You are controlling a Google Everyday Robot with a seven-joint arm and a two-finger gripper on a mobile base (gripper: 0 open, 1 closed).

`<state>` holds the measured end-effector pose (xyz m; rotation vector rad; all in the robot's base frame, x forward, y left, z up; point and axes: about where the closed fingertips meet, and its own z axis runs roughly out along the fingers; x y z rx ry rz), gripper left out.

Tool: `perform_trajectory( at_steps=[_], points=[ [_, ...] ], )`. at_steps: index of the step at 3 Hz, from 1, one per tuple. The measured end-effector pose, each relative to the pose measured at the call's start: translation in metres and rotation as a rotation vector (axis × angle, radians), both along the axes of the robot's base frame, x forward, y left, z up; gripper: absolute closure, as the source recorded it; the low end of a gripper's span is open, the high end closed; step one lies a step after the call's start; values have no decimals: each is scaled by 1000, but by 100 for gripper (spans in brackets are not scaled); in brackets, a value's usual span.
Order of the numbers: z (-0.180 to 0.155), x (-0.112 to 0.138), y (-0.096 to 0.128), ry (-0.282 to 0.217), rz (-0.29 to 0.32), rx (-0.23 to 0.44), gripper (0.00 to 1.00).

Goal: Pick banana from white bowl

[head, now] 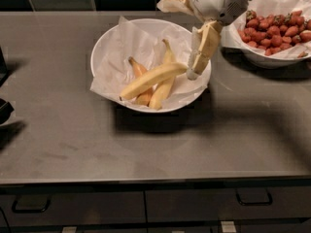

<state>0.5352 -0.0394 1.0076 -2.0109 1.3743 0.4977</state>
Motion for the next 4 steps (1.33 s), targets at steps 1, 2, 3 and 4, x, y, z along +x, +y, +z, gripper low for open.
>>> perform_trajectory(
  at_steps=[1,2,3,4],
  points=[
    [0,0,0,0,0,0,18],
    [-9,13,10,-27,9,-21,16],
    [-19,30,23,-78,31,-64,14],
    [-33,40,34,-135,48,-135,17]
  ],
)
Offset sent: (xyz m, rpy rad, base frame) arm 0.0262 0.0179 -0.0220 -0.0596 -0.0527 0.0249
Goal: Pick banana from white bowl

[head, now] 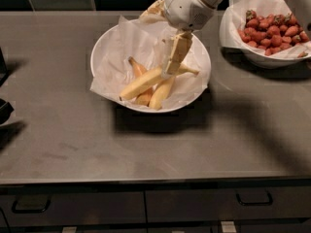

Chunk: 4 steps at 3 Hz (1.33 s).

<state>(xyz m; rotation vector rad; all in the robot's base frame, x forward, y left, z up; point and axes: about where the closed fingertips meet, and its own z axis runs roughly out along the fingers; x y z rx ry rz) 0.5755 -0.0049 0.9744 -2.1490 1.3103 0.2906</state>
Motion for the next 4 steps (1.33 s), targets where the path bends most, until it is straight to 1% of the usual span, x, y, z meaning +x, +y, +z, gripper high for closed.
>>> perform_trajectory(
  at_steps=[1,2,4],
  points=[
    [-20,4,6,-23,13,-55,20],
    [-41,3,11,-12,31,-86,22],
    [-79,1,25,26,70,-117,23]
  ],
)
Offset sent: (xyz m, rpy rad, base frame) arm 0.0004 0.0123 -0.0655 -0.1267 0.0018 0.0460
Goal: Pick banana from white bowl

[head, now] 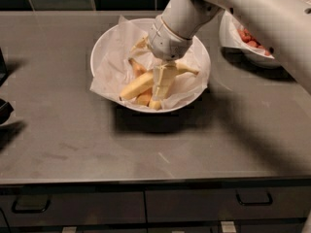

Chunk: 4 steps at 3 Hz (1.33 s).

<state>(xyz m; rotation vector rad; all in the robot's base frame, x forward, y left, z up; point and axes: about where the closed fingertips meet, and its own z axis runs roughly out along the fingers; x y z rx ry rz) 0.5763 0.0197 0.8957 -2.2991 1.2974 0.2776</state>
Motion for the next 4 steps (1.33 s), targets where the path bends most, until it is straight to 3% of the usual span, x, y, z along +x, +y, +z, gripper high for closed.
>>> perform_trajectory(
  at_steps=[2,4],
  points=[
    [-28,-2,6,41,11,-30,28],
    [-36,-5,6,65,7,-42,70]
  ],
)
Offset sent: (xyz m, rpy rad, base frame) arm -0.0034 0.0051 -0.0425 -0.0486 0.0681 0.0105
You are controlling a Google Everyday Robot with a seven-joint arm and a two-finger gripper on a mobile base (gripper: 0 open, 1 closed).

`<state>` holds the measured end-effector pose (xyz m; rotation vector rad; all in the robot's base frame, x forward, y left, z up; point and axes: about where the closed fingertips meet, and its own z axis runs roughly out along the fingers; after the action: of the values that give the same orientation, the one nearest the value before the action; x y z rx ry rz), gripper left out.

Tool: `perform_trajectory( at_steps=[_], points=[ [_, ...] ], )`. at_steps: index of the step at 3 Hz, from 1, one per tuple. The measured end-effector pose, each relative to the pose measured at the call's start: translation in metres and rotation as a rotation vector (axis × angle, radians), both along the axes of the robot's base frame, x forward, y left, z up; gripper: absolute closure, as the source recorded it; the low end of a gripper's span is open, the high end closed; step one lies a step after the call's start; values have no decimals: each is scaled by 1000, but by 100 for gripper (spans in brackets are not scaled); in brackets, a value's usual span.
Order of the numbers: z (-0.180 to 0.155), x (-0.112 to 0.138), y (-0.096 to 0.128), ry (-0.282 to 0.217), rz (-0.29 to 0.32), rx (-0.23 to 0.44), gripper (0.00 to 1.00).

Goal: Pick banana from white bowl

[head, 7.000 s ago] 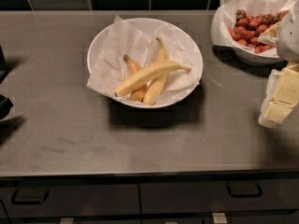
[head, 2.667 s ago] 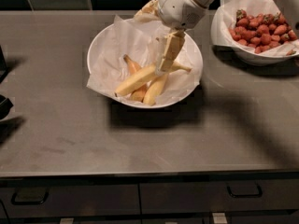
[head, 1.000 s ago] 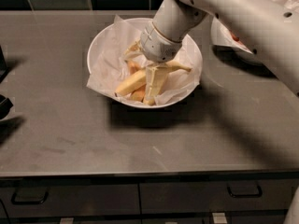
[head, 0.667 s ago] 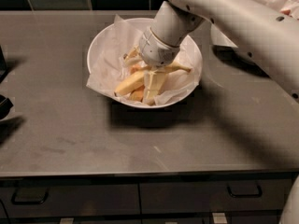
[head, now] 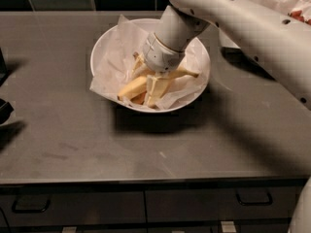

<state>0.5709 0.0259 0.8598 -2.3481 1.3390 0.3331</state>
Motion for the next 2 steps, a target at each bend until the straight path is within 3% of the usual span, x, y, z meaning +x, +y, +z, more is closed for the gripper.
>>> perform_trajectory(
  at_steps=[1,2],
  points=[
    [12,-1,-13,-31,-59,5,93],
    [39,0,-31,-96,-143,9,100]
  ],
)
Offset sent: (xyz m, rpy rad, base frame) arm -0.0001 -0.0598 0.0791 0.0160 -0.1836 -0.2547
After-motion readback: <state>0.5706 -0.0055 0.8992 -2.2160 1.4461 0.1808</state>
